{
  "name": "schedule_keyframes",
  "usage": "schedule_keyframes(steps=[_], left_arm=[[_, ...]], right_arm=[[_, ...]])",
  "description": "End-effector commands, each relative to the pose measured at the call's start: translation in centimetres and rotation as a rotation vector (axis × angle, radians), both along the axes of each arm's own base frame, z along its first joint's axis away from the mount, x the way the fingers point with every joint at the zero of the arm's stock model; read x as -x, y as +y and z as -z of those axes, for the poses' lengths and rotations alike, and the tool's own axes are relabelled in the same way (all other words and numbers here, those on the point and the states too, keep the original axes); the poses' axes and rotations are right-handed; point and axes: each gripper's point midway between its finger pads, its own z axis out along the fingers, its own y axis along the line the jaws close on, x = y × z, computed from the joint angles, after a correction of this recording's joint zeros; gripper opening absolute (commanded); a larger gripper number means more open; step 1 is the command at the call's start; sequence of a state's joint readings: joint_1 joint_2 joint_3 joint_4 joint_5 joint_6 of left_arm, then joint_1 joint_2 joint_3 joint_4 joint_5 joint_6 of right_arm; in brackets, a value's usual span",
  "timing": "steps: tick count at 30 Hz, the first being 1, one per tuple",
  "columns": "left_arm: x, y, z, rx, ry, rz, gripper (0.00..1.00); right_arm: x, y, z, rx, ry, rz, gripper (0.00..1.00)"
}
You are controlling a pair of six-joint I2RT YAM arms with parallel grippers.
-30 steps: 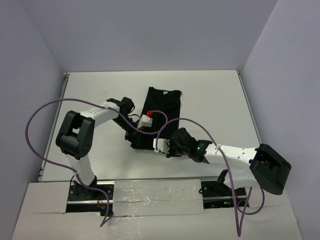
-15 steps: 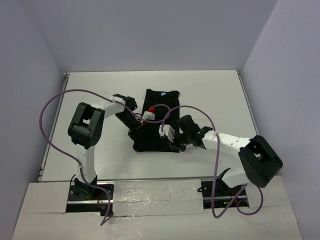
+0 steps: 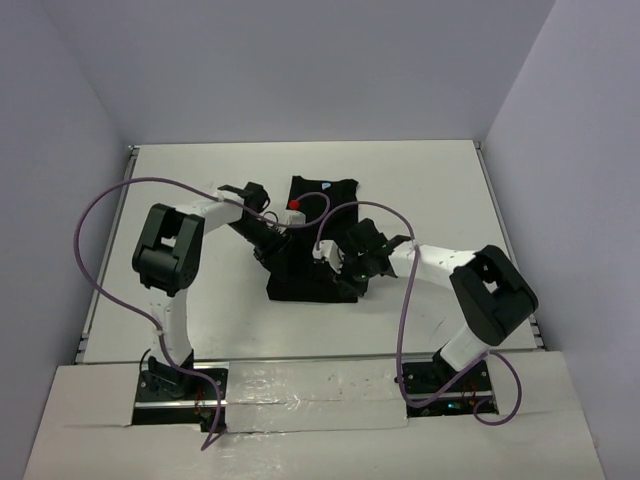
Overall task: Roll the t-shirts
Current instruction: Roll the T-shirt to the center of the board.
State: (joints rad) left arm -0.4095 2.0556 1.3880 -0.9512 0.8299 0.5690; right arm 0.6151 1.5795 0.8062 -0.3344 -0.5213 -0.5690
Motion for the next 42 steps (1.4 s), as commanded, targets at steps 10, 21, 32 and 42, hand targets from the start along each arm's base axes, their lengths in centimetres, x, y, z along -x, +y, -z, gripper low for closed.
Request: schedule_keyframes(steps=[10, 21, 32, 42], left_arm=[[-7.8, 0.6, -5.3, -0.026, -0.429, -0.059, 0.75], [-2.3, -0.1, -11.7, 0.275, -0.781, 0.315, 0.51], [2.1, -1.7, -4.3, 0.176, -1.228, 0.605, 0.64], [0.5, -0.6, -1.5, 0.013, -1.279, 0.588, 0.66]], right_arm=[[-0.8, -0.3, 0.1, 0.024, 0.069, 0.012, 0.04], [-1.4, -0.4, 0.2, 0.018, 0.101, 0.041, 0.04], [-1.6, -0.6, 0.5, 0.026, 0.108, 0.054, 0.03], [-1.5, -0.7, 0.6, 0.031, 0.111, 0.057, 0.03]])
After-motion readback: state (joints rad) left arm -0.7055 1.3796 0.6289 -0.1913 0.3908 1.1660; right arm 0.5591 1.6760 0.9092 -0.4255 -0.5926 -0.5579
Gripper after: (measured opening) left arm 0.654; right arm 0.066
